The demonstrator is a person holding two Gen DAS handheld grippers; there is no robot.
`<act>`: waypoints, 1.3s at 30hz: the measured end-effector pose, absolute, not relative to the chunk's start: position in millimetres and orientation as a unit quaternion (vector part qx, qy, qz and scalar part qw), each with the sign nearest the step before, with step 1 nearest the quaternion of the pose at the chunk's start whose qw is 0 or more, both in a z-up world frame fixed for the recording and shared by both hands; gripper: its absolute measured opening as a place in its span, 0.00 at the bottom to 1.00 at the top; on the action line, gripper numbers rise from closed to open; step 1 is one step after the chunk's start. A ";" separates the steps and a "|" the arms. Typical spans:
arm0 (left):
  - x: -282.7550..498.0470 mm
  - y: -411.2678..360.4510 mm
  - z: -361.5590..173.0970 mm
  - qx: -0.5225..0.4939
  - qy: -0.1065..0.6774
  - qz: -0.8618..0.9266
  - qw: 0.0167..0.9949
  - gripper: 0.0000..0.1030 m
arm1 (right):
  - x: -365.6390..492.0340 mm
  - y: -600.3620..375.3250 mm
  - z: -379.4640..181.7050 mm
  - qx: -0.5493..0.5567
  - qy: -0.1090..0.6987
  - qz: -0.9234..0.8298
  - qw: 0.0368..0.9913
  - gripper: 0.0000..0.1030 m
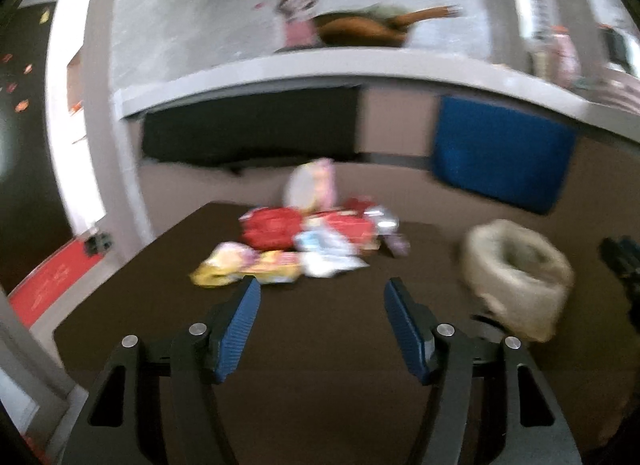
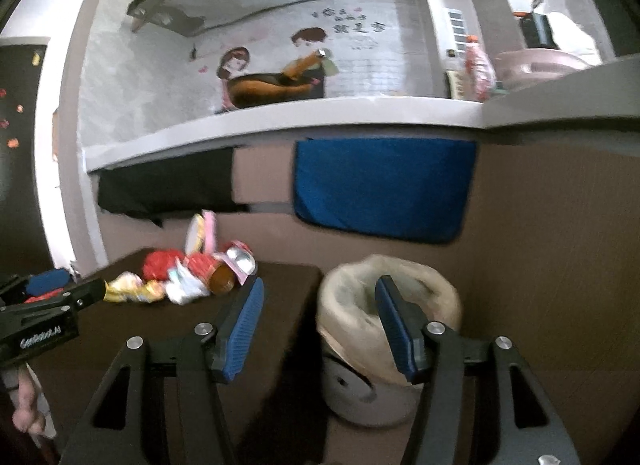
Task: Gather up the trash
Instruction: 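Grasp the pink-yellow wrapper with the left tool while the right tool grasps the yellow chip bag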
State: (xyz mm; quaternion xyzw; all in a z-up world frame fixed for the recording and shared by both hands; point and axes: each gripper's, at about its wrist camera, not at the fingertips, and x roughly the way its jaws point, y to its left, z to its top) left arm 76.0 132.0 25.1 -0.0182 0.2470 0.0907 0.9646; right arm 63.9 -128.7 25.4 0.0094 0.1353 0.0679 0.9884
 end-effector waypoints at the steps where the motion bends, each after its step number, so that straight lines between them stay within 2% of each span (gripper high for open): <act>1: 83.2 142.2 23.9 -0.020 0.253 0.097 0.962 0.60 | 78.6 -119.8 27.6 0.009 0.141 0.084 0.986 0.56; 9: 163.2 263.1 -4.0 -0.098 0.317 0.077 0.940 0.59 | 167.9 -62.1 12.3 -0.026 0.205 0.135 0.969 0.55; 15: 241.3 318.6 -58.0 -0.149 0.409 0.044 0.899 0.56 | 209.9 -38.7 -4.7 -0.032 0.249 0.143 0.957 0.55; 18: 261.7 323.3 -79.6 -0.149 0.451 0.042 0.879 0.49 | 226.3 -22.6 -11.3 -0.041 0.265 0.146 0.952 0.55; 21: 266.5 318.8 -88.3 -0.141 0.466 0.026 0.873 0.35 | 236.1 -5.6 -17.3 -0.055 0.273 0.148 0.949 0.55; 24: 262.2 316.2 -85.3 -0.136 0.464 0.009 0.875 0.21 | 246.3 9.9 -22.0 -0.057 0.285 0.158 0.943 0.55; 33: 189.1 354.6 -44.7 -0.153 0.364 0.101 0.913 0.21 | 268.4 96.1 -43.8 -0.034 0.350 0.252 0.902 0.55; 39: 148.5 367.0 -35.6 -0.133 0.334 0.146 0.922 0.21 | 291.8 174.0 -65.8 -0.047 0.384 0.281 0.879 0.53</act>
